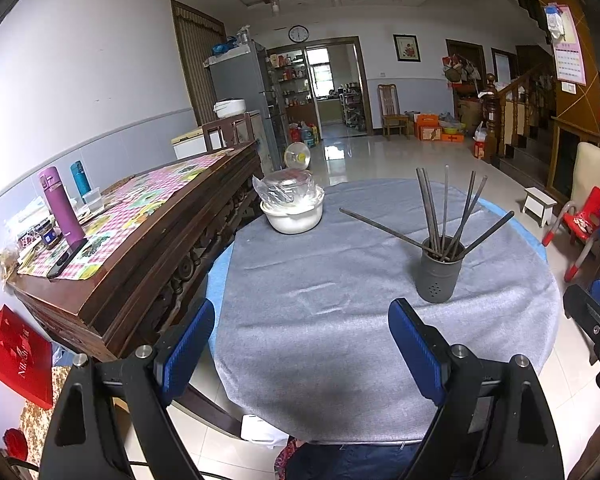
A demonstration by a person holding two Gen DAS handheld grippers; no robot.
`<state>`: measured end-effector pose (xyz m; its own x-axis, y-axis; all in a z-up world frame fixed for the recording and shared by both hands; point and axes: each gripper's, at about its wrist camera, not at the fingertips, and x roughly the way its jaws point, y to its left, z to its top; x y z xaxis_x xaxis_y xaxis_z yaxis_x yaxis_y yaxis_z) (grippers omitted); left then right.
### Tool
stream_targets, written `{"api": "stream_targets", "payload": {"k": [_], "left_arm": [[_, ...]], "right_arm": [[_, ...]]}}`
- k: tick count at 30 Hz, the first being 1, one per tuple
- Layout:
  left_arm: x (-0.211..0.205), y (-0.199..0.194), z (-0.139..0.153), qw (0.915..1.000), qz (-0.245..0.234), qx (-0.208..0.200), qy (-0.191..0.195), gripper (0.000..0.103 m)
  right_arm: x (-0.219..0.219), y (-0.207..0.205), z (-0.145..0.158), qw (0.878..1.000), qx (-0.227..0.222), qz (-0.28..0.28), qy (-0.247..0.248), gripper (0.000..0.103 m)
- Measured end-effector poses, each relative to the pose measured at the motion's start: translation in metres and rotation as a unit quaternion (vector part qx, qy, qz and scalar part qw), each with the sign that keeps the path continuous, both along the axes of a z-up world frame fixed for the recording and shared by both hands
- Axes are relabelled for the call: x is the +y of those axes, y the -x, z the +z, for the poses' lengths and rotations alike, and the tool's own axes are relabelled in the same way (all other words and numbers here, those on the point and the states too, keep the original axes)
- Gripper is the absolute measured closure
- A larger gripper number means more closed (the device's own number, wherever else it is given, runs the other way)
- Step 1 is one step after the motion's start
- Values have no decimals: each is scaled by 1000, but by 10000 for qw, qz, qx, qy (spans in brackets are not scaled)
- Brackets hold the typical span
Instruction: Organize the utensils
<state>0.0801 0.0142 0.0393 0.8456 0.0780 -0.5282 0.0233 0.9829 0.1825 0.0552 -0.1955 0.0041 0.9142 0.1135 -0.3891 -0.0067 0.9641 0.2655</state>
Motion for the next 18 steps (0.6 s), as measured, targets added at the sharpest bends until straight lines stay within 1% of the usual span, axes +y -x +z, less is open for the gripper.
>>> {"api": "stream_targets", "payload": {"k": [18], "left_arm": [[9,2,-2,10000,46,-7,44,14]], "right_arm": [[3,-1,-2,10000,20,14,12,25]]}}
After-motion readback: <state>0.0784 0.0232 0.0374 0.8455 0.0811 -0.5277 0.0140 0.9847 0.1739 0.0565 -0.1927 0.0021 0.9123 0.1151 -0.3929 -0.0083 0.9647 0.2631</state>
